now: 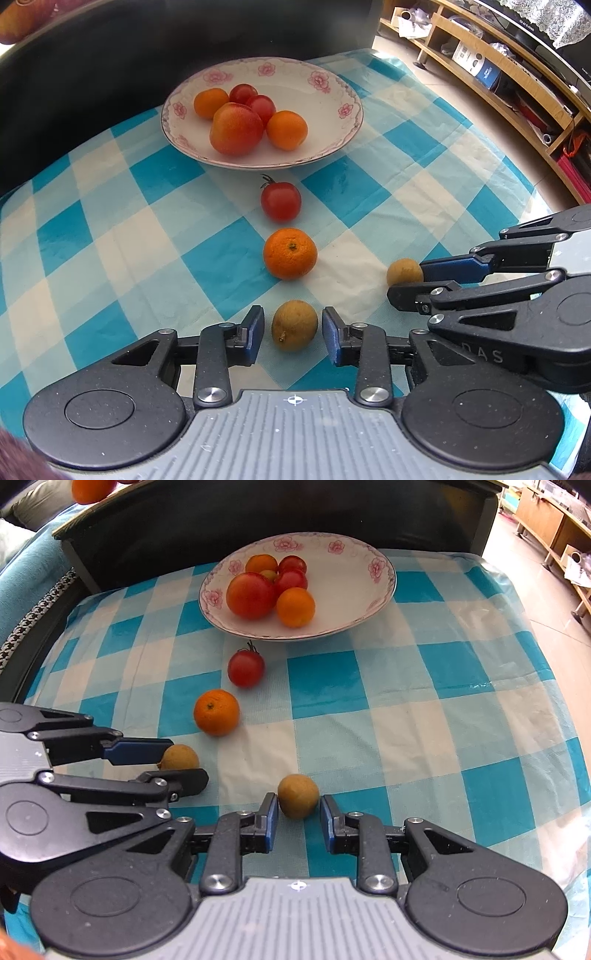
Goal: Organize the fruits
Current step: 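Grasp another brown round fruit with the left tool while the right holds its fruit, then carry both brown fruits in the tools over the bowl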
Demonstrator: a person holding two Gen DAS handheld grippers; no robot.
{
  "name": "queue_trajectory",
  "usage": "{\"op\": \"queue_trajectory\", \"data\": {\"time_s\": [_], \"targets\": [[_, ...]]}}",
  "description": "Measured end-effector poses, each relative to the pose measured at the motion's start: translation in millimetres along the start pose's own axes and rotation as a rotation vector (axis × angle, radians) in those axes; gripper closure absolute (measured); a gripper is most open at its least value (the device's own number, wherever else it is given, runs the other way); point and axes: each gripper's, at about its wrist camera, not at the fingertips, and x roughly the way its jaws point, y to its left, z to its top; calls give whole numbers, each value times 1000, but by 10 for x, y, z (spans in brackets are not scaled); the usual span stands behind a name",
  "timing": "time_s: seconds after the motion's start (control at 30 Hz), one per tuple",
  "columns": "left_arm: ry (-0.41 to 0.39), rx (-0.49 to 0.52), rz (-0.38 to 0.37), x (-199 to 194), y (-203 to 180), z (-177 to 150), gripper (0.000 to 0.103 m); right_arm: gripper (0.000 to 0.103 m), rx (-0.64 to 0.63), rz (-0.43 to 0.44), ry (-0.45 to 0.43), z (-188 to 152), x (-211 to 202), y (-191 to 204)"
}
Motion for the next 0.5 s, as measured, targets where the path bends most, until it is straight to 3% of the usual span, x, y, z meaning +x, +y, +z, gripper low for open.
{"op": "queue_trajectory", "data": {"time_s": [0.5], "targets": [[12,48,2,-13,-80,18,69,76,-4,-13,-9,2,1,14]]}}
